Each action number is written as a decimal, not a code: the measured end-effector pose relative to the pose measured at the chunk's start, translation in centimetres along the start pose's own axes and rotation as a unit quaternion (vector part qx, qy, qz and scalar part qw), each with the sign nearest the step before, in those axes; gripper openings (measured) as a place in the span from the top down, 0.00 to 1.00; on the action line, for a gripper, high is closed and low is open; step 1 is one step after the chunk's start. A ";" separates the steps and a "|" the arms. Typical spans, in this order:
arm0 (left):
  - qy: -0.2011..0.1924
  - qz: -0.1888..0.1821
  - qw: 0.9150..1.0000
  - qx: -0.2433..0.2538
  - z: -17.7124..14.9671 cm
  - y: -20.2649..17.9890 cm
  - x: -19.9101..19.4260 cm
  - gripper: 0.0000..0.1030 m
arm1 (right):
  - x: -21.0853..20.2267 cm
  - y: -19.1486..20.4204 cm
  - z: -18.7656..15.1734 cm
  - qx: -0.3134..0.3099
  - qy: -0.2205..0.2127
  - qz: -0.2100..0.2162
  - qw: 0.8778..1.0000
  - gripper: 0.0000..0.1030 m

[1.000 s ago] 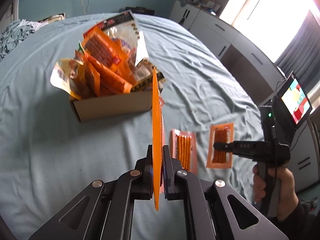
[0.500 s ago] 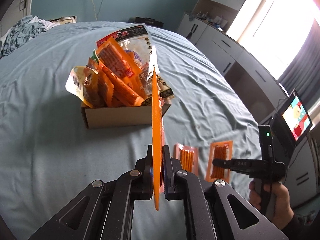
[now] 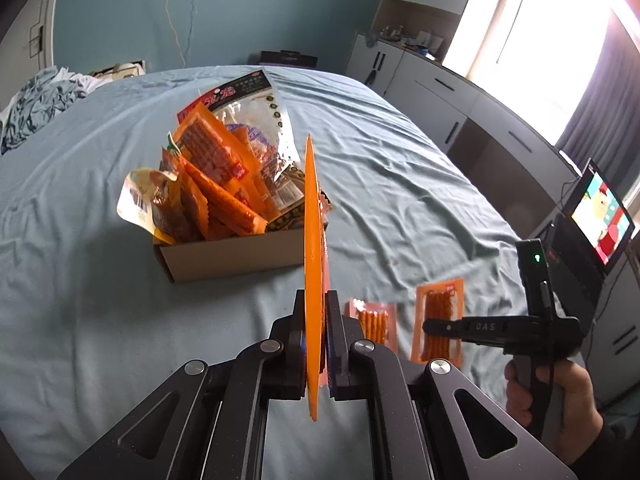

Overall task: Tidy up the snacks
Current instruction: 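Carry the left gripper's packet into the box and release it while the right holds its packet, then carry the orange stick packet into the box and open the right gripper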

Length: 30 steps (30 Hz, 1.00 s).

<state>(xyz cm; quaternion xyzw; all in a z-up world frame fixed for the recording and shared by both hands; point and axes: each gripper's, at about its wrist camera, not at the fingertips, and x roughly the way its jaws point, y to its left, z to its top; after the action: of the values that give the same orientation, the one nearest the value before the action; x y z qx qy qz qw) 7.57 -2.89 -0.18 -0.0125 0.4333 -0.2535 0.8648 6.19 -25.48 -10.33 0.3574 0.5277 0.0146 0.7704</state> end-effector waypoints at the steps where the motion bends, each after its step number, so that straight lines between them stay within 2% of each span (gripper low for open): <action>1: -0.002 0.004 1.000 0.001 0.3 0.0 -0.1 0.94 | -0.1 0.1 0.0 -0.001 -0.001 0.001 1.000 0.95; 6: -0.021 0.010 1.000 -0.002 2.6 0.2 -1.3 0.94 | -0.3 0.2 -0.1 -0.004 -0.003 0.014 1.000 0.95; 11: -0.048 0.018 0.998 -0.027 6.7 1.7 -2.4 0.94 | -0.4 0.2 0.0 -0.003 -0.004 0.020 1.000 0.95; 15: -0.064 0.049 0.996 -0.031 10.1 3.2 -2.4 0.94 | -0.2 0.5 0.0 -0.008 -0.003 0.020 1.000 0.95; 20: -0.058 0.053 0.995 -0.058 13.9 5.8 -0.2 0.94 | 0.2 0.7 0.0 -0.011 0.003 0.016 1.000 0.95; 23: -0.054 0.040 0.994 -0.083 15.3 7.2 1.5 0.94 | 0.4 0.8 0.1 -0.012 0.001 0.012 1.000 0.95; 26: -0.025 0.038 0.993 -0.111 15.9 8.5 3.9 0.92 | 0.7 0.8 0.2 -0.010 0.004 0.007 1.000 0.95; 28: 0.005 0.044 0.990 -0.132 15.5 9.5 5.6 0.82 | 0.9 0.7 0.3 -0.008 0.006 0.005 1.000 0.95; 29: 0.018 0.050 0.989 -0.141 15.3 9.9 6.0 0.62 | 1.0 0.7 0.3 -0.008 0.006 0.005 1.000 0.95; 30: 0.023 0.056 0.987 -0.146 14.8 10.2 6.2 0.50 | 1.0 0.7 0.3 -0.009 0.006 0.004 1.000 0.95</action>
<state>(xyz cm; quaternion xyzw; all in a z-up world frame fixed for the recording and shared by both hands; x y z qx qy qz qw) 26.21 0.25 2.00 -0.1083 0.4855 -0.1391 0.8563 7.11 -24.72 -10.70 0.3525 0.5309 0.0244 0.7703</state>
